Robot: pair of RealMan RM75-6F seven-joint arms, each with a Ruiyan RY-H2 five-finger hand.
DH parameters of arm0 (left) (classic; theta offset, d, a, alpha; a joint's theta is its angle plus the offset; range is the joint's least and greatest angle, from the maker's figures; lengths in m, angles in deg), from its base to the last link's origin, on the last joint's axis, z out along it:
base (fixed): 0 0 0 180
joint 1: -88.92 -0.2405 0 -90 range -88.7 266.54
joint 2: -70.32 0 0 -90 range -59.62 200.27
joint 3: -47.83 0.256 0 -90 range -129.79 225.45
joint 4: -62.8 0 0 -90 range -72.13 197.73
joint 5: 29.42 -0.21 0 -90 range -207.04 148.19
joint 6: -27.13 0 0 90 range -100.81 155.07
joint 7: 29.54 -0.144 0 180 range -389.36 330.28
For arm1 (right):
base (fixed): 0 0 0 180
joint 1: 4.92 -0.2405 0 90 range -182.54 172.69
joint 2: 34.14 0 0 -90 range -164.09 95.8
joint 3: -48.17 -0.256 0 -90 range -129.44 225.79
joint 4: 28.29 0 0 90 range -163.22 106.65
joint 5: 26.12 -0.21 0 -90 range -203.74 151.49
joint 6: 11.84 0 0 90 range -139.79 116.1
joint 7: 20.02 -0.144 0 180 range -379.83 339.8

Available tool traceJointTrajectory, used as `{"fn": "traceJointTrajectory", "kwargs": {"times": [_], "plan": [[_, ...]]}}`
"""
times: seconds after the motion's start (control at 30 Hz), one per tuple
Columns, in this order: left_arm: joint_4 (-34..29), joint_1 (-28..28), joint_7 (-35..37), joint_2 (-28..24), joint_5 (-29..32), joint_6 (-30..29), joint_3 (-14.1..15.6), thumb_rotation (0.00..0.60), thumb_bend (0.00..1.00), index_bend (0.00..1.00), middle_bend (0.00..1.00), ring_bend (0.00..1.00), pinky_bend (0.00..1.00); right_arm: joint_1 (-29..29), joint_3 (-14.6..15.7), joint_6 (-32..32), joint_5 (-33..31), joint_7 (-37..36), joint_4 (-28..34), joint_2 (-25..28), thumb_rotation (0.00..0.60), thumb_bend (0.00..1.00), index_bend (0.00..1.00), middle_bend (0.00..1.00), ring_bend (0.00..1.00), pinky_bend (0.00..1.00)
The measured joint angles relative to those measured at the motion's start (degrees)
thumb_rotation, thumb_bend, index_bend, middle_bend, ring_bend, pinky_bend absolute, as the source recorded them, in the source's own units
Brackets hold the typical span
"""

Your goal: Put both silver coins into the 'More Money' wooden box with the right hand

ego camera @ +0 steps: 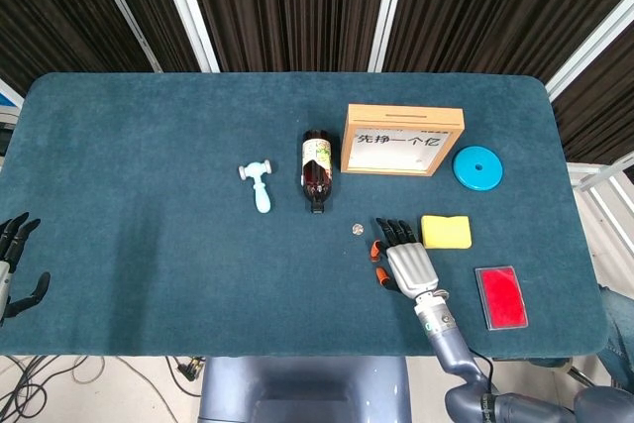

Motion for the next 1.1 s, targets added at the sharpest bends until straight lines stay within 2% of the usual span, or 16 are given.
{"fn": "traceJointTrajectory", "kwargs": {"times": [1.1], "plan": [[-0.24, -0.01, 0.06, -0.13, 0.19, 0.37, 0.1, 0.6, 0.4, 0.1, 0.0, 0.0, 0.0, -1.39, -1.3, -0.69, 0.16, -2.69, -1.49, -1.88, 0.6, 0.5, 0.54, 0.05, 0.0, 0.0]]}}
